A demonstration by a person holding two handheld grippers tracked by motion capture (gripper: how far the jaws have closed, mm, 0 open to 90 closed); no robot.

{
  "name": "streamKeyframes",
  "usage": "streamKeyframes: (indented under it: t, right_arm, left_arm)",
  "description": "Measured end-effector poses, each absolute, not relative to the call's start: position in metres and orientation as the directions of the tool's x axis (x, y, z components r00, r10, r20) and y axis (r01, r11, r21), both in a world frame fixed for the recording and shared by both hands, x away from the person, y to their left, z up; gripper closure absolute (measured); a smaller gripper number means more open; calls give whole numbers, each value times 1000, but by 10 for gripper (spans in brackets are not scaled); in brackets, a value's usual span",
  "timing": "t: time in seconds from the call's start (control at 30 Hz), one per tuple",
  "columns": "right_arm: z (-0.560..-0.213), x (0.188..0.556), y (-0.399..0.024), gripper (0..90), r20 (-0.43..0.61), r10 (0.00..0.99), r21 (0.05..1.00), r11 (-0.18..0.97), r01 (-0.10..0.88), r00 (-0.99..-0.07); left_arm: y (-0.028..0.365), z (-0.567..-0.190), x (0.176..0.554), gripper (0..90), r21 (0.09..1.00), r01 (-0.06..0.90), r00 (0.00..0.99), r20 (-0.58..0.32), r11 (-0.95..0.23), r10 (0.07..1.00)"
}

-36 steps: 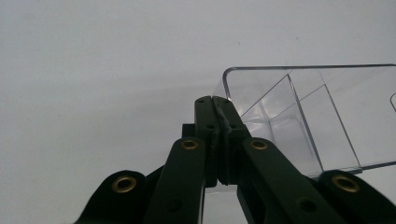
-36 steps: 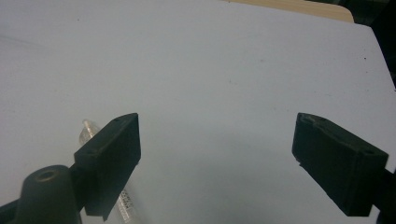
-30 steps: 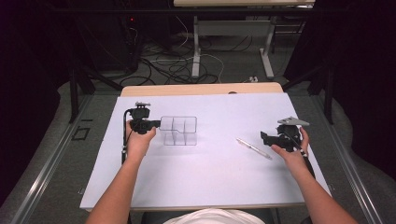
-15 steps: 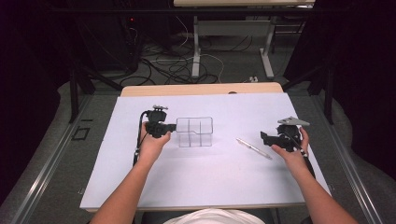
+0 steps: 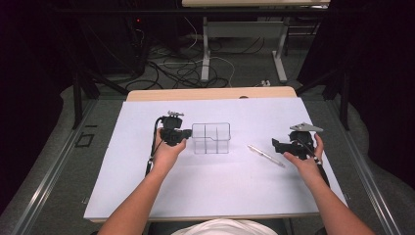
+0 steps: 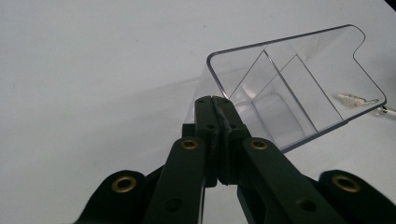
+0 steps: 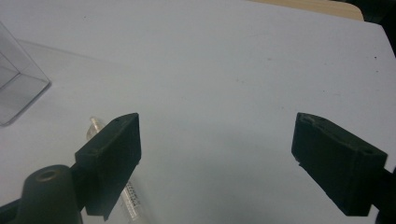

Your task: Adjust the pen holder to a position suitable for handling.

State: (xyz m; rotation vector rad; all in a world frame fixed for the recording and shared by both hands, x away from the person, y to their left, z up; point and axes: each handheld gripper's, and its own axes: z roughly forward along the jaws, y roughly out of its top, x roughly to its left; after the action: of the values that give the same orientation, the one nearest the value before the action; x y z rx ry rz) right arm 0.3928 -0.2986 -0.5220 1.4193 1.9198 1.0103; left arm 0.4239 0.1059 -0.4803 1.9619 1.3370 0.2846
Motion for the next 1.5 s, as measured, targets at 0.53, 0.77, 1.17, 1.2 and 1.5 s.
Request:
streamKeyframes:
  t: [0.53,0.77,1.17,1.2,1.5]
  right_arm:
    - [-521,392,-301,187,20,947,817,168,551,-319]
    - [-519,391,-301,292,12,941,820,184,542,-337]
    - [-517,389,-296,409,-83,909,816,297,496,-408]
    - [-517,389,-295,410,-84,909,815,298,496,-408]
    - [-519,389,-294,418,-42,899,788,298,539,-436]
  left_arm:
    - [105,-481,425,847,674,712,458,-230,-199,859]
    - [112,-482,425,800,666,720,453,-241,-194,858]
    - [129,-480,424,641,690,706,456,-269,-161,848]
    - [131,-480,423,624,695,700,461,-266,-162,847]
    - [146,-482,417,495,723,671,455,-229,-163,861]
